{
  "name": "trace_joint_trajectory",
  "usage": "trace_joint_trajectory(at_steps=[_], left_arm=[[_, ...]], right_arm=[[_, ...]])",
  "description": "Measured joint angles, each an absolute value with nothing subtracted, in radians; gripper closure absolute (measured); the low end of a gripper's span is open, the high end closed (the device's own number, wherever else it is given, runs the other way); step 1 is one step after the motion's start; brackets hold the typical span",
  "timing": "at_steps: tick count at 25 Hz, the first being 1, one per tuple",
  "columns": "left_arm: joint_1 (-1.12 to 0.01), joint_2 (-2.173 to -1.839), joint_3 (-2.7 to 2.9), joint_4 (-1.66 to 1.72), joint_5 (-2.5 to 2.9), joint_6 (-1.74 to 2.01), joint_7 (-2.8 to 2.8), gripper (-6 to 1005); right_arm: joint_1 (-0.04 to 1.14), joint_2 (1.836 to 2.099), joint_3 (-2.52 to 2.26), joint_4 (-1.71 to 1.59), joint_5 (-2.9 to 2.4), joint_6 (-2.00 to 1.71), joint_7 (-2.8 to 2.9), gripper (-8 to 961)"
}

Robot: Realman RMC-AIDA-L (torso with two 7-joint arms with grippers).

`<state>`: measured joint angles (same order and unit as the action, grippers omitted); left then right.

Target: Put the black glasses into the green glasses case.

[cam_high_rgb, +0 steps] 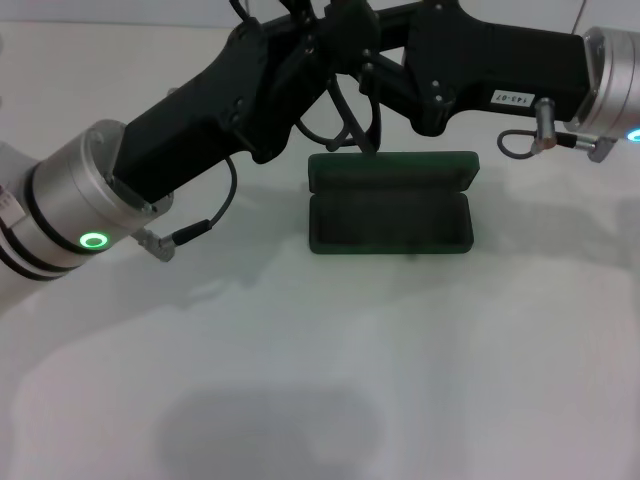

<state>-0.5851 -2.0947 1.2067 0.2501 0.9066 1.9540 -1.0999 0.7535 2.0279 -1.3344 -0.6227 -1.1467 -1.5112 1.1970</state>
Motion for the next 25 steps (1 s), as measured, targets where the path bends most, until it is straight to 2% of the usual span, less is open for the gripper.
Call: trace_joint_trajectory(at_steps=[9,13,17,21,25], left_arm=[[-0.569,-2.094,1.210,0.243,0.908,1.953,-1.094,960],[-0.548,-2.093,1.211,0.247,0.910,1.960,-1.094,959],[-0.511,-2.077,1.213,0.270,0.929,1.984,-1.092,959],[-0.410,-2.033,1.215,0.403,0.979,2.035,-1.089,959],[-0.272,-2.028,1.217,0.575,0.988,2.035,-1.071,959]], right_arm=[[0.745,2.028,-1.328,-0.623,-1.133,-1.498,1.196,890],[0.746,2.019,-1.326,-0.628,-1.141,-1.439,1.190,890],[0.777,2.013,-1.326,-0.634,-1.225,-1.348,1.192,889],[0.815,2.017,-1.347,-0.666,-1.388,-1.330,1.263,889],[0.827,2.026,-1.475,-0.754,-1.576,-1.245,1.393,888]])
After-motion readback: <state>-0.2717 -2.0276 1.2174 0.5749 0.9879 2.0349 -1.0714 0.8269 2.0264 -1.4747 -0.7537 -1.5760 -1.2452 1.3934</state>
